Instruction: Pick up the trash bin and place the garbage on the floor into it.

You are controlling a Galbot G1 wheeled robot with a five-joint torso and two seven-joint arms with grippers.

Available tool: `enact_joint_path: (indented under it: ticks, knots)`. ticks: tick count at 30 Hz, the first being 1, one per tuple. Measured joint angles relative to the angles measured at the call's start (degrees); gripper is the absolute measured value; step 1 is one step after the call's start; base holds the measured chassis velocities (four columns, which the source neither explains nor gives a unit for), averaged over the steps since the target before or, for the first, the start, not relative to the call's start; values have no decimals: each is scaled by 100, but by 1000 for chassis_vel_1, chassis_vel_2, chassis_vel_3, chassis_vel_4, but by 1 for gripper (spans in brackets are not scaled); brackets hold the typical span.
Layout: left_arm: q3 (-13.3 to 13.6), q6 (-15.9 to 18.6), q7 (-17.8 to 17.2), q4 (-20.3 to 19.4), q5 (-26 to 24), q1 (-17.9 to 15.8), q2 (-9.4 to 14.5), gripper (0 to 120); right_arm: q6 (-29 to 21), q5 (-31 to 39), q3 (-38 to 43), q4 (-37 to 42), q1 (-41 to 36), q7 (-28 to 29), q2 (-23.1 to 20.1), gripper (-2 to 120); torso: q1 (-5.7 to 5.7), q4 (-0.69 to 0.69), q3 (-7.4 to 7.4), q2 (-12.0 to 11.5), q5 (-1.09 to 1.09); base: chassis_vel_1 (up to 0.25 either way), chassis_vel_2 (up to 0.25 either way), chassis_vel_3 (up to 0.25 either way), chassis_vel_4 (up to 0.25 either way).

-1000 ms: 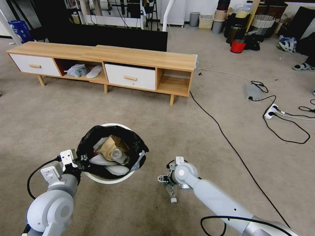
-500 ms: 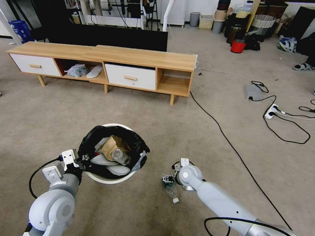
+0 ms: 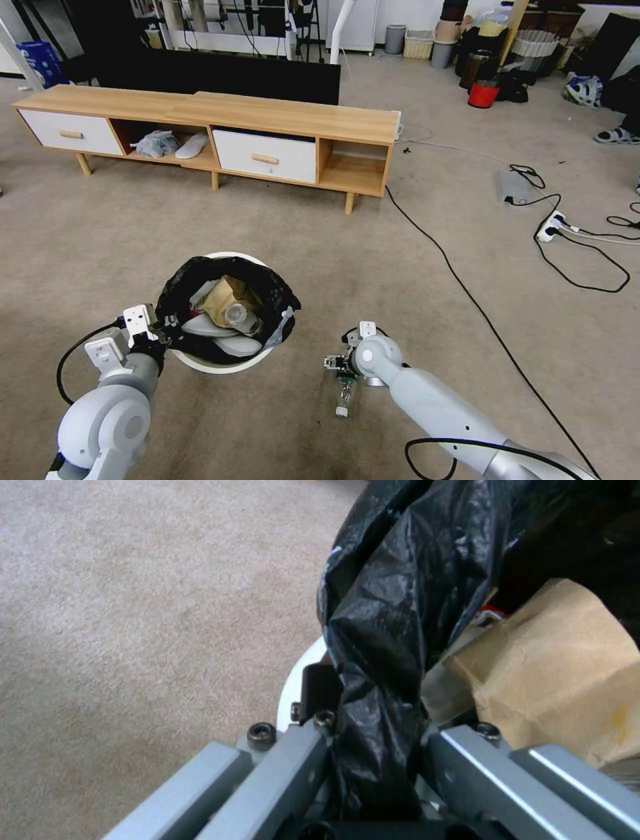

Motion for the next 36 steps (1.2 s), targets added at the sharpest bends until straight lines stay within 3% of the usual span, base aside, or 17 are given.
enact_joint_path:
  ticks: [7,9,12,15,22,24,27,36]
  knots:
    - [1,-4,2,25,13,-5,-2,1,28,-49,-9,-10,-35,-55,-9,96,0,1,0,0,0,0,0,0,0]
    - [10,-7,4,36,16,-15,-2,1,60,-75,-6,-11,-63,-90,-33,85,0,1,0,0,0,0,0,0,0]
    - [18,-7,4,41,17,-18,-1,1,69,-77,0,-10,-71,-100,-40,81,0,1,0,0,0,0,0,0,0]
    - [31,-9,9,47,21,-27,3,1,86,-91,39,-23,-90,-110,-47,64,0,1,0,0,0,0,0,0,0]
    - [36,-10,11,48,23,-28,6,1,109,-140,68,-67,-112,-156,-49,46,0,1,0,0,0,0,0,0,0]
    - [33,-11,11,47,24,-24,9,1,130,-172,78,-82,-117,-184,-53,33,0,1,0,0,-1,0,0,0,0]
    - [41,-11,12,31,41,-9,12,1,152,-189,87,-45,-133,-198,-80,25,0,0,0,0,-1,0,0,0,0]
    - [157,-11,12,8,71,-18,21,1,193,9,93,593,-288,98,-425,17,0,2,0,0,0,0,0,0,0]
